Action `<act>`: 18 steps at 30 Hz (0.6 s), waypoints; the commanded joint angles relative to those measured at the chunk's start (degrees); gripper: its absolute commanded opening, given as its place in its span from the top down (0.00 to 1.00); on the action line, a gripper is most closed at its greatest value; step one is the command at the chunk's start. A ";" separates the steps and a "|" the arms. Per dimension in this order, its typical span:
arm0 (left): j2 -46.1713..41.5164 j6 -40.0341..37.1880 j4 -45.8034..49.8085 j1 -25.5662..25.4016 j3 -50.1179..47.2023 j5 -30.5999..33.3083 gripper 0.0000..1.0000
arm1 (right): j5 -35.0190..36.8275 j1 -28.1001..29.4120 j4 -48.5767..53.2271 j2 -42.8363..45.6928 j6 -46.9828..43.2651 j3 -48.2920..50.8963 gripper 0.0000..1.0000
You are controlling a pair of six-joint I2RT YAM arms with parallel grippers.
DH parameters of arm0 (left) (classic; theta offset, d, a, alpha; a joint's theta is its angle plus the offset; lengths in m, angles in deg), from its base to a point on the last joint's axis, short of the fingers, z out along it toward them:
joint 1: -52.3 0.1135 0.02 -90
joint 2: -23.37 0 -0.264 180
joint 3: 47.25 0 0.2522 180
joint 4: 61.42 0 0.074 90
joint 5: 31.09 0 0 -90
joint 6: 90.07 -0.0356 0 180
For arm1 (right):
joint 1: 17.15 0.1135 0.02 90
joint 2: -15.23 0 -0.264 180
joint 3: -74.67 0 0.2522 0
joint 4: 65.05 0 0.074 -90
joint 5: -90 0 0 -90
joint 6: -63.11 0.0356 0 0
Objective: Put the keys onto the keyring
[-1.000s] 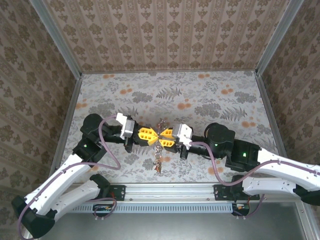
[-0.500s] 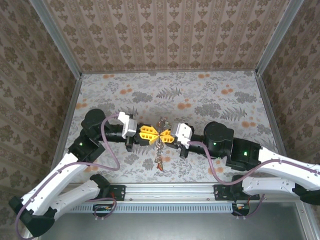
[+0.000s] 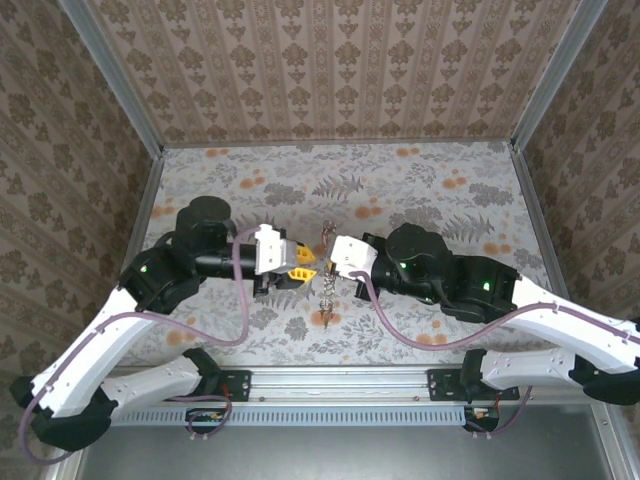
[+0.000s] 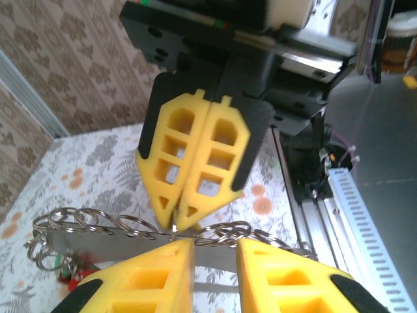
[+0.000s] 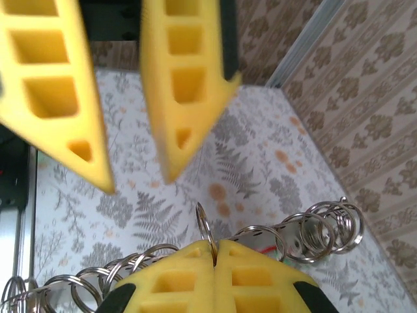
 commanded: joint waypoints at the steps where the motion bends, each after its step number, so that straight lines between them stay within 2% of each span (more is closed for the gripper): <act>1: 0.95 -4.51 2.82 -0.60 1.78 2.20 0.77 | -0.53 -0.81 3.58 -0.59 0.12 -2.76 1.00; 14: 4.42 -4.46 -0.11 -1.38 1.26 2.15 0.82 | -3.84 -2.35 3.28 -1.10 1.22 -3.01 1.00; 18: 4.59 -3.88 -1.92 -1.45 0.72 3.86 0.82 | -4.34 -2.39 3.28 -0.63 1.41 -2.98 1.00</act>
